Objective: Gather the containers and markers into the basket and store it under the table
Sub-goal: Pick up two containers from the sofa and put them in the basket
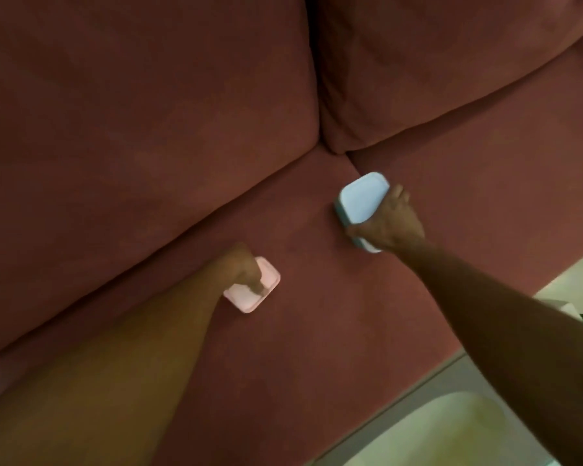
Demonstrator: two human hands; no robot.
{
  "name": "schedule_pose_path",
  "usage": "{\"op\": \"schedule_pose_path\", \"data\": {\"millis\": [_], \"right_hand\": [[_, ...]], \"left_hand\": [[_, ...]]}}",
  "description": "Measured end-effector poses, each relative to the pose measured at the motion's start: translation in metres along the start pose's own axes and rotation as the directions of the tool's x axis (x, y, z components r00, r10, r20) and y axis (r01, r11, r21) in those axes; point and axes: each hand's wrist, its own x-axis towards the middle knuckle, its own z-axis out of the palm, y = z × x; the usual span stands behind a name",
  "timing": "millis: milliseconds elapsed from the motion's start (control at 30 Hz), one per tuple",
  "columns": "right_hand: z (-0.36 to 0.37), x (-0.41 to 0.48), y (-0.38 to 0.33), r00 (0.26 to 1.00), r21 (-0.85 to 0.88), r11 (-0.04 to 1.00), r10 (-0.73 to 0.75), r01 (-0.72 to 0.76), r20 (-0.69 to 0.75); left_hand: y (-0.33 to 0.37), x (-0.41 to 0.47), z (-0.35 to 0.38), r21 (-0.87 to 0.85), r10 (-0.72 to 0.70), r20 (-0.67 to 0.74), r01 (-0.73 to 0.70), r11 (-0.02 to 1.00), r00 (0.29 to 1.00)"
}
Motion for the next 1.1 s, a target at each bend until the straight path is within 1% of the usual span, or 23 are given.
{"op": "schedule_pose_path", "data": {"millis": [33,67,100,133,167,267,333,400,467,533,567,633,667,700,800,900,933,1000,1100], "right_hand": [[0.007,-0.013,-0.003,0.999,0.09,0.996,0.003,-0.008,0.052],[0.014,-0.026,-0.006,0.997,0.128,0.992,-0.003,-0.006,0.077],[0.02,-0.037,-0.007,0.996,0.134,0.991,-0.014,0.002,0.085],[0.025,-0.047,-0.008,0.996,0.143,0.99,-0.024,0.012,0.085],[0.028,-0.053,-0.009,0.996,0.176,0.984,-0.019,0.004,0.085],[0.026,-0.047,-0.007,0.99,0.386,0.918,0.039,-0.089,0.135],[0.021,-0.038,0.0,0.977,0.461,0.88,0.013,-0.112,0.212],[0.017,-0.037,0.011,0.947,0.532,0.83,-0.019,-0.164,0.321],[0.02,-0.045,0.022,0.897,0.597,0.765,-0.059,-0.242,0.439],[0.024,-0.067,0.043,0.852,0.657,0.681,-0.092,-0.323,0.515],[0.029,-0.079,0.056,0.833,0.697,0.617,-0.117,-0.365,0.54],[0.039,-0.122,0.104,0.805,0.772,0.442,-0.164,-0.457,0.57],[0.045,-0.144,0.128,0.788,0.779,0.381,-0.176,-0.498,0.59],[0.049,-0.171,0.157,0.775,0.773,0.346,-0.169,-0.532,0.609],[0.055,-0.258,0.249,0.765,0.756,0.302,-0.115,-0.58,0.633],[0.057,-0.342,0.334,0.771,0.759,0.244,-0.064,-0.603,0.633],[0.058,-0.367,0.362,0.778,0.765,0.229,-0.05,-0.602,0.627],[0.059,-0.406,0.408,0.795,0.78,0.214,-0.019,-0.588,0.606],[0.06,-0.466,0.47,0.832,0.816,0.201,-0.011,-0.542,0.555]], "left_hand": [[0.007,0.0,0.002,-0.326,0.036,0.047,-0.019,0.945,0.998],[0.012,-0.001,0.005,-0.565,0.077,0.064,-0.028,0.824,0.995],[0.017,0.0,0.01,-0.698,0.109,0.061,-0.036,0.716,0.992],[0.021,0.0,0.018,-0.77,0.131,0.054,-0.043,0.637,0.99],[0.022,0.002,0.027,-0.813,0.135,0.04,-0.046,0.58,0.99],[0.026,0.008,0.048,-0.888,0.114,-0.01,-0.061,0.456,0.993],[0.025,0.01,0.056,-0.912,0.121,-0.042,-0.087,0.401,0.992],[0.024,0.008,0.066,-0.926,0.141,-0.045,-0.094,0.366,0.989],[0.022,0.002,0.078,-0.933,0.164,-0.029,-0.085,0.349,0.986],[0.021,-0.01,0.097,-0.936,0.192,0.007,-0.061,0.347,0.981],[0.018,-0.016,0.107,-0.941,0.209,0.034,-0.039,0.337,0.977],[0.021,-0.041,0.142,-0.937,0.272,0.118,0.016,0.348,0.955],[0.02,-0.053,0.161,-0.933,0.299,0.165,0.051,0.356,0.94],[0.02,-0.066,0.186,-0.924,0.317,0.22,0.092,0.371,0.922],[0.026,-0.114,0.276,-0.881,0.367,0.349,0.168,0.443,0.862],[0.034,-0.165,0.366,-0.819,0.413,0.443,0.171,0.548,0.796],[0.038,-0.182,0.396,-0.805,0.424,0.459,0.164,0.569,0.781],[0.043,-0.21,0.447,-0.812,0.444,0.462,0.163,0.561,0.768],[0.051,-0.253,0.525,-0.841,0.469,0.423,0.145,0.52,0.775]]}}
